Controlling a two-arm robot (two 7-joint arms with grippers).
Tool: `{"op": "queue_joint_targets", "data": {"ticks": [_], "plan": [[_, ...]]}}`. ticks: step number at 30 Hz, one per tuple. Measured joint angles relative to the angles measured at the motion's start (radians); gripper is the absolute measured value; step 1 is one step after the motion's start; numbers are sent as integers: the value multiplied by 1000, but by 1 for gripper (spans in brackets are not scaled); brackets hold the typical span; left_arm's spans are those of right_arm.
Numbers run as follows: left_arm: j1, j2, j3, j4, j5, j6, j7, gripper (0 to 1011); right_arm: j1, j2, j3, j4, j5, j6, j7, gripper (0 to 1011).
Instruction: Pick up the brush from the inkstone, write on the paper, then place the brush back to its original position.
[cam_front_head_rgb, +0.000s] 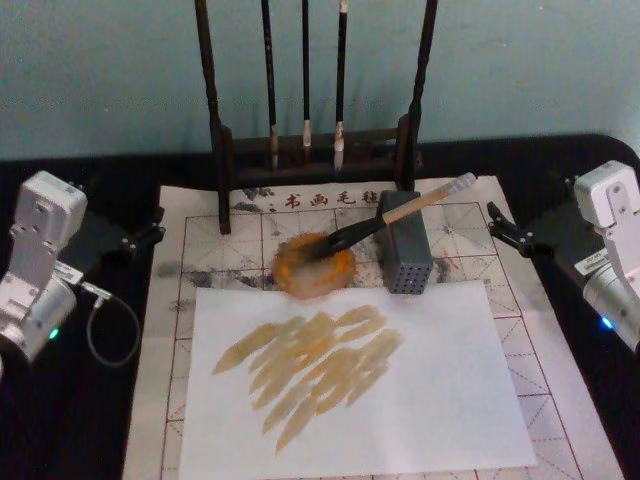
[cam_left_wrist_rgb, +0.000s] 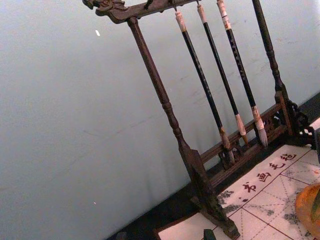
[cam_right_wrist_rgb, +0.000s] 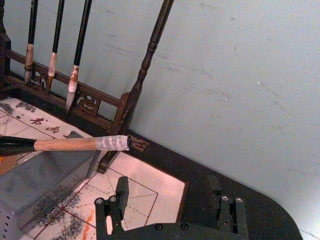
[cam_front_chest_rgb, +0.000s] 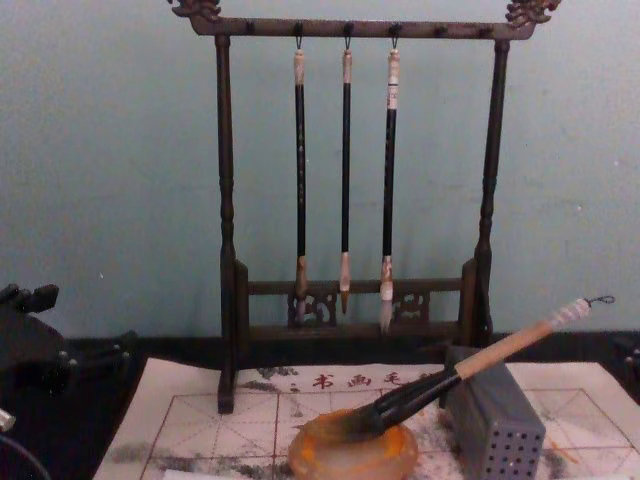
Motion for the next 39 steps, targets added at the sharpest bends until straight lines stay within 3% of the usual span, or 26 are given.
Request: {"op": "queue_joint_targets", "data": {"ticks": [13, 21, 24, 33, 39], "plan": [[0, 0, 0, 0, 0, 0, 0, 1001, -6, -3, 8, -3, 3, -5, 7, 1000], [0, 0, 0, 0, 0, 0, 0, 1001, -38, -20, 50, -27, 61, -37, 66, 1000], [0, 0, 0, 0, 0, 0, 0, 1001, -46, -29, 61, -34, 89, -41, 95, 1000], [0, 0, 0, 0, 0, 0, 0, 1001, -51, -81, 112, -12, 271, -15, 252, 1000], [0, 0, 0, 0, 0, 0, 0, 1001, -46, -111, 137, 12, 348, 13, 317, 1000]]}}
